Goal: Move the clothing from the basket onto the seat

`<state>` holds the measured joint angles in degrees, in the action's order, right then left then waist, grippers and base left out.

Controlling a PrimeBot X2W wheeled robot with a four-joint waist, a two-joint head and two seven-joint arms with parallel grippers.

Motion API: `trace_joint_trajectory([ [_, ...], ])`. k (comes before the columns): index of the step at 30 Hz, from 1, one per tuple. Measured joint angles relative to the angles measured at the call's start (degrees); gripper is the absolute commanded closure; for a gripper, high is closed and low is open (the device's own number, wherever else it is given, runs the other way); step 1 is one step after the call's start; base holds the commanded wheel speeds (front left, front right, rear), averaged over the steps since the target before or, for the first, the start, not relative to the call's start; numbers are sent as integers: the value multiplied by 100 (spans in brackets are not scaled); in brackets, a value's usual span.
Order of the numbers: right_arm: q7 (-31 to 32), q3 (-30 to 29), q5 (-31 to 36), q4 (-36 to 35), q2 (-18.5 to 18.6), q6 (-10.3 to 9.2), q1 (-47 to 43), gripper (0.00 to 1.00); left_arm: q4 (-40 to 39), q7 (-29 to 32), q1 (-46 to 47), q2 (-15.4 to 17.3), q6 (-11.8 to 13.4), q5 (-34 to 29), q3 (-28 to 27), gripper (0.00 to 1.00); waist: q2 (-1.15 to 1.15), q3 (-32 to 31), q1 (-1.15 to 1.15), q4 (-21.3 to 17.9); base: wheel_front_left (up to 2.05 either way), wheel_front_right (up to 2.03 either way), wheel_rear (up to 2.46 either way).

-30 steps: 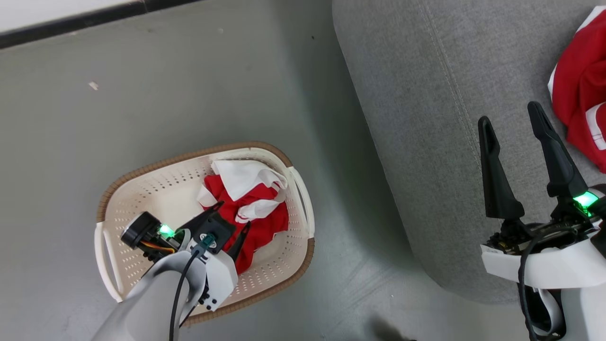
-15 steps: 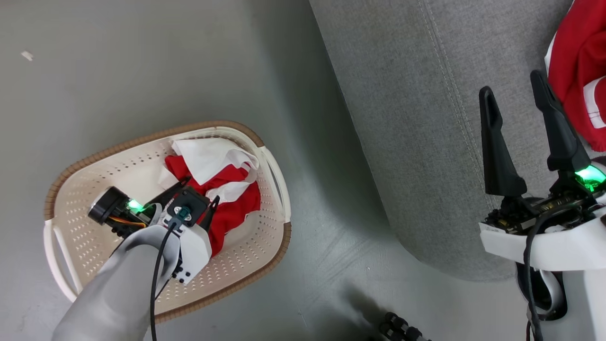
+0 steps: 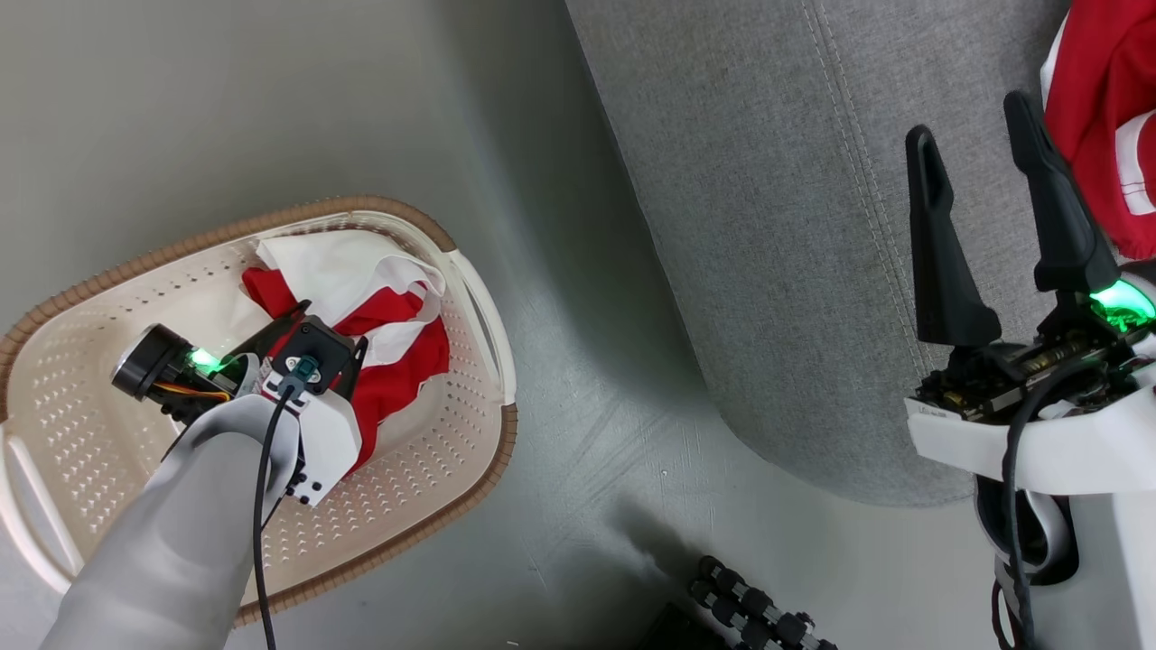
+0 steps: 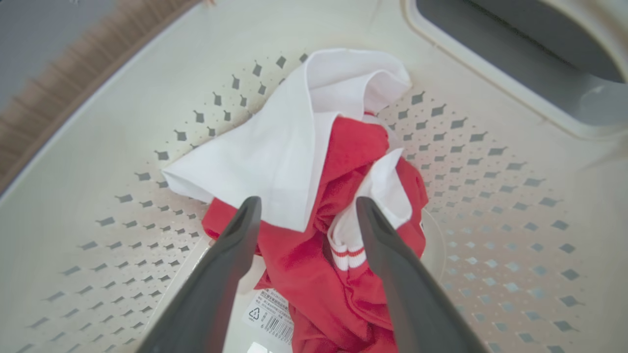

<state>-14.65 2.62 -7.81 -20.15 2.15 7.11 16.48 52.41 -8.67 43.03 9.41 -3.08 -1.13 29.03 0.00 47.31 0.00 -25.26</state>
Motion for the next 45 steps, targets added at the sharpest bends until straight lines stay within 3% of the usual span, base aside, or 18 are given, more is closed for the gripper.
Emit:
trace_joint_trajectory([
  [20,-3,-10,-125,42,-1,0,299,0,535,-115,480,-65,193,-113,-25,0,0,391,0,-241,0,0,0],
  [21,-3,-10,-125,45,-1,0,302,0,566,-140,481,-74,193,-113,-26,11,0,394,0,-243,0,0,0],
  [22,-3,-10,-125,47,-1,0,307,0,595,-148,481,-82,193,-112,-27,45,0,396,0,-245,0,0,0],
  [23,-3,-11,-125,52,-1,0,316,0,616,-149,481,-93,193,-112,-29,66,0,397,0,-246,0,0,0],
  [24,-3,-11,-125,66,-1,0,373,0,647,-191,482,-121,193,-112,-29,100,0,397,0,-247,0,0,0],
  [34,-4,-42,-125,191,-1,0,434,0,678,-404,515,-208,252,114,-230,100,0,391,0,-235,0,0,0],
  [45,-4,-174,-111,267,-1,0,637,0,492,-538,440,-80,346,261,-432,100,0,297,0,-97,0,0,0],
])
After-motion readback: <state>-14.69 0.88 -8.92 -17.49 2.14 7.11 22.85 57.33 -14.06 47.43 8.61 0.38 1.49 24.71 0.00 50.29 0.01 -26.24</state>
